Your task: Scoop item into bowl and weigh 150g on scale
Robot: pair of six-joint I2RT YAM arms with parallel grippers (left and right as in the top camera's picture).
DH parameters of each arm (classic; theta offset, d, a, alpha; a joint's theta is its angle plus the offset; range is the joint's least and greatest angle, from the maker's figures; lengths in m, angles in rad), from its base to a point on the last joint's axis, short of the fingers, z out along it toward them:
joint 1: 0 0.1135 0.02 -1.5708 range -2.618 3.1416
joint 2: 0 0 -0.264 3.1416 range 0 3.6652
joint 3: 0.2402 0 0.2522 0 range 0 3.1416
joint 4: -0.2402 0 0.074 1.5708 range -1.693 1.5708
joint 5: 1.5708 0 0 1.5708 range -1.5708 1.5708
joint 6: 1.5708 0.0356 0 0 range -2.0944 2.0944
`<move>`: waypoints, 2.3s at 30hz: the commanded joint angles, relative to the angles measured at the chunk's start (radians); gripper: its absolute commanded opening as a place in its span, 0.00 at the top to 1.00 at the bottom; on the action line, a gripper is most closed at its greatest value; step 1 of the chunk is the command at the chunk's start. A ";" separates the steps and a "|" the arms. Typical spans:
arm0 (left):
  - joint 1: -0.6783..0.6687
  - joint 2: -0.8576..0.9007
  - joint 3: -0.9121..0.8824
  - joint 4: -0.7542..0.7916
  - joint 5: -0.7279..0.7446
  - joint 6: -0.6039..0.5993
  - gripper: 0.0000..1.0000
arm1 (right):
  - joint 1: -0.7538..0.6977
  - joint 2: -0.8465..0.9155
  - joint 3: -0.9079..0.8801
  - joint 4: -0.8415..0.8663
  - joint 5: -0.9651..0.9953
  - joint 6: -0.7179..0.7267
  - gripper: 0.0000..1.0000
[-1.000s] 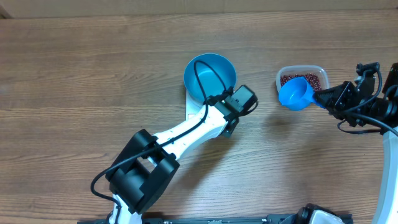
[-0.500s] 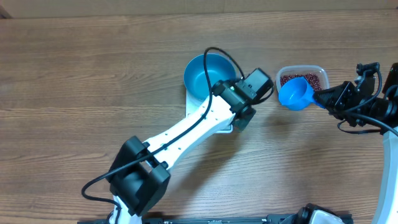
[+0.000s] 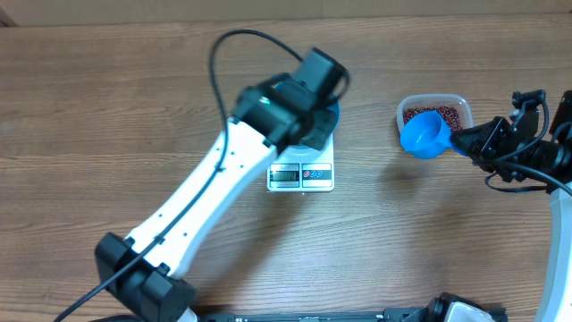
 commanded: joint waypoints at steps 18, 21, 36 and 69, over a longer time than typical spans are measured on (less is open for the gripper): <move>0.310 -0.037 0.019 -0.106 0.309 0.378 0.89 | -0.004 -0.016 0.027 -0.004 0.000 -0.013 0.96; 0.319 -0.037 0.019 -0.108 0.322 0.379 0.86 | -0.004 -0.016 0.027 -0.004 0.000 -0.013 0.96; 0.318 -0.036 0.019 -0.109 0.290 0.380 0.00 | -0.004 -0.016 0.027 -0.004 0.001 -0.016 0.96; 0.314 -0.573 -0.697 0.196 0.269 0.282 0.01 | -0.004 -0.015 0.027 -0.004 0.019 -0.016 0.96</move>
